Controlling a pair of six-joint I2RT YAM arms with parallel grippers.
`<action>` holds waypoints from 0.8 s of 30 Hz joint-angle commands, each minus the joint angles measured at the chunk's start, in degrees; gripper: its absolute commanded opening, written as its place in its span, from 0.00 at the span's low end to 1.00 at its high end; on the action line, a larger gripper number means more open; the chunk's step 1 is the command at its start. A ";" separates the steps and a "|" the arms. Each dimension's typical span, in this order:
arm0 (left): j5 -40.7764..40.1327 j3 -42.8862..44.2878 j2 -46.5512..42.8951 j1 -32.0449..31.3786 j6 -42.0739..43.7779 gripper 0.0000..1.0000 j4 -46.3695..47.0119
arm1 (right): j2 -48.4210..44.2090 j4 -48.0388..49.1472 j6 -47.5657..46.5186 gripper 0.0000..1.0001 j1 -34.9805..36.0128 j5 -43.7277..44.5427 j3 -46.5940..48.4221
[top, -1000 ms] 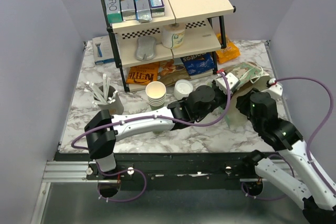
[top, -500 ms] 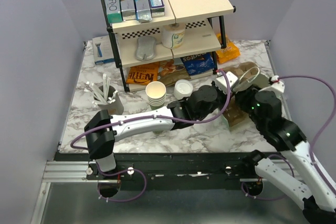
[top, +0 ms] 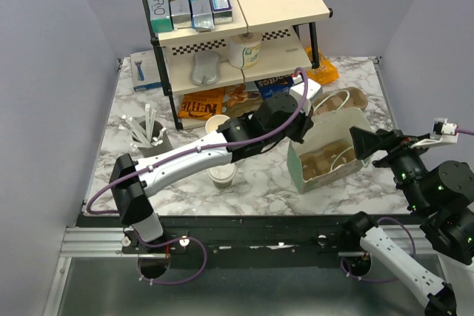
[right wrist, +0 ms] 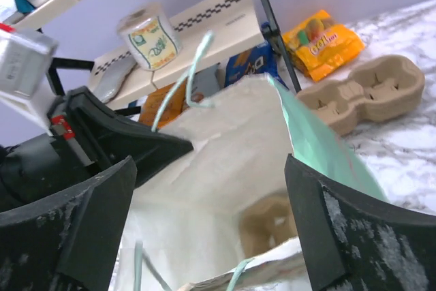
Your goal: Pack the takeout coffee
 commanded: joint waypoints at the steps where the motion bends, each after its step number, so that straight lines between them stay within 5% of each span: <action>1: 9.44 -1.08 -3.79 2.62 -2.57 0.00 -12.37 | 1.37 3.13 -3.17 1.00 0.31 -4.50 1.60; 6: 19.46 -1.45 -3.18 5.25 -1.96 0.00 -15.52 | 4.79 2.61 -2.73 1.00 0.22 -3.79 2.48; 10: 16.75 -2.32 -1.60 6.13 -0.99 0.00 -14.84 | 5.42 2.70 -2.73 1.00 0.31 -3.88 2.05; 20: 13.32 -1.62 -3.61 7.37 -0.29 0.75 -14.39 | 6.73 3.22 -8.08 1.00 0.31 -6.78 1.69; 24: 10.34 -1.44 -6.25 7.45 -0.29 0.91 -15.18 | 6.29 5.77 -10.55 1.00 0.31 -9.58 2.30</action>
